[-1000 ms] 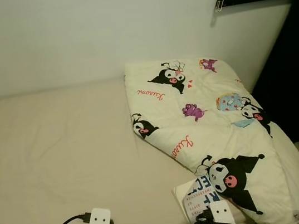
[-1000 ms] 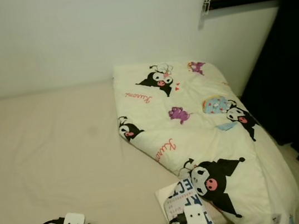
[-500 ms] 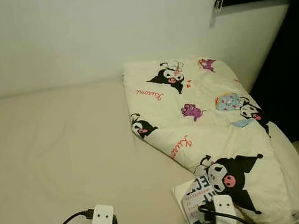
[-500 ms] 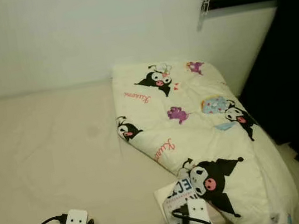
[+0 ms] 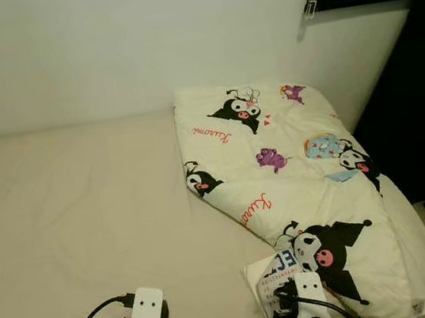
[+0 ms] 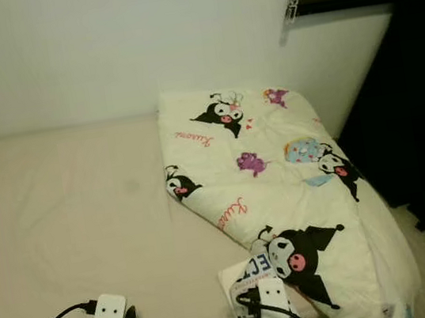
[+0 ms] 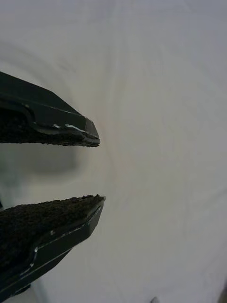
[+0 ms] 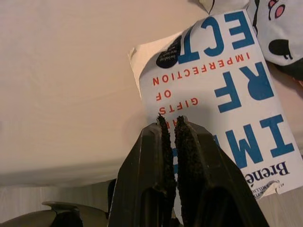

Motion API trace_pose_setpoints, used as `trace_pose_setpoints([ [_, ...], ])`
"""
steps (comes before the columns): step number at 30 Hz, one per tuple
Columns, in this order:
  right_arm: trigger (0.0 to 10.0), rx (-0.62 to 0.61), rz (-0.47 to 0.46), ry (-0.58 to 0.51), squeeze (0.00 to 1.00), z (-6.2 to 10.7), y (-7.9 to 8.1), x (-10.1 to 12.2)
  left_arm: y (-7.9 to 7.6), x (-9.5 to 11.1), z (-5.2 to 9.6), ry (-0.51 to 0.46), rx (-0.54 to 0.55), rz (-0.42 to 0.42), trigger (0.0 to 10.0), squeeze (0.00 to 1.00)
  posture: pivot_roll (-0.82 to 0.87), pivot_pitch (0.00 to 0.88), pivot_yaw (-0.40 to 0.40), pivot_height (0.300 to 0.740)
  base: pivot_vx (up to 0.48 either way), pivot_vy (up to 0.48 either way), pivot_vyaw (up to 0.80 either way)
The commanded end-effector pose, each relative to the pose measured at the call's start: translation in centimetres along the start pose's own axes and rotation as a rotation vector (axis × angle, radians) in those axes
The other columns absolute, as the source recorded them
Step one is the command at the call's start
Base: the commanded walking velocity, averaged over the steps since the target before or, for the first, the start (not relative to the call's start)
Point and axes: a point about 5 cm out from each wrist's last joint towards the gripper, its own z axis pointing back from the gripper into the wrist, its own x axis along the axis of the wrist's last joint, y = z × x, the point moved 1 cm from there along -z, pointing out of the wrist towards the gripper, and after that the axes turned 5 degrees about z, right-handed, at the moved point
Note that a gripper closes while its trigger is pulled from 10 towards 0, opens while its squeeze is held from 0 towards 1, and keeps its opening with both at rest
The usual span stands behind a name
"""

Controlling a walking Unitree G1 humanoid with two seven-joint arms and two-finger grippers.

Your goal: Clean up the room

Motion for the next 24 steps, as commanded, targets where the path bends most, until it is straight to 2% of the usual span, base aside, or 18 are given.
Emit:
trace_pose_setpoints([
  [1, 10.0, 0.002, 0.007, -0.002, 0.00, 0.0, 0.0, 0.0, -0.3, -0.2, 0.1, 0.007, -0.012, 0.001, 10.0, 0.00, 0.04, 0.000, 0.016, 0.740, 0.000, 0.000, 0.00],
  [10, 10.0, -0.015, 0.030, -0.005, 0.00, -0.1, -0.4, 0.3, -0.6, 0.5, -0.3, -0.006, -0.021, 0.001, 10.0, 0.00, 0.03, 0.000, 0.013, 0.740, 0.000, -0.434, 0.00],
  [12, 10.0, -0.030, 0.040, -0.010, 0.00, -0.1, -0.9, 0.5, 0.0, 1.4, -0.6, -0.035, 0.027, 0.052, 10.0, 0.00, 0.03, 0.000, 0.006, 0.740, 0.000, 0.000, 0.00],
  [15, 10.0, -0.037, 0.042, -0.010, 0.00, 0.0, -1.1, 0.4, 0.3, 1.6, -0.6, -0.050, 0.041, 0.066, 10.0, 0.00, 0.03, 0.000, 0.003, 0.740, 0.000, 0.000, 0.00],
  [24, 10.0, -0.028, 0.065, 0.002, 0.00, 0.3, -1.1, -0.2, 0.6, 1.5, -0.1, -0.073, 0.032, 0.053, 10.0, 0.00, 0.04, 0.000, 0.003, 0.740, 0.000, 0.000, 0.00],
])
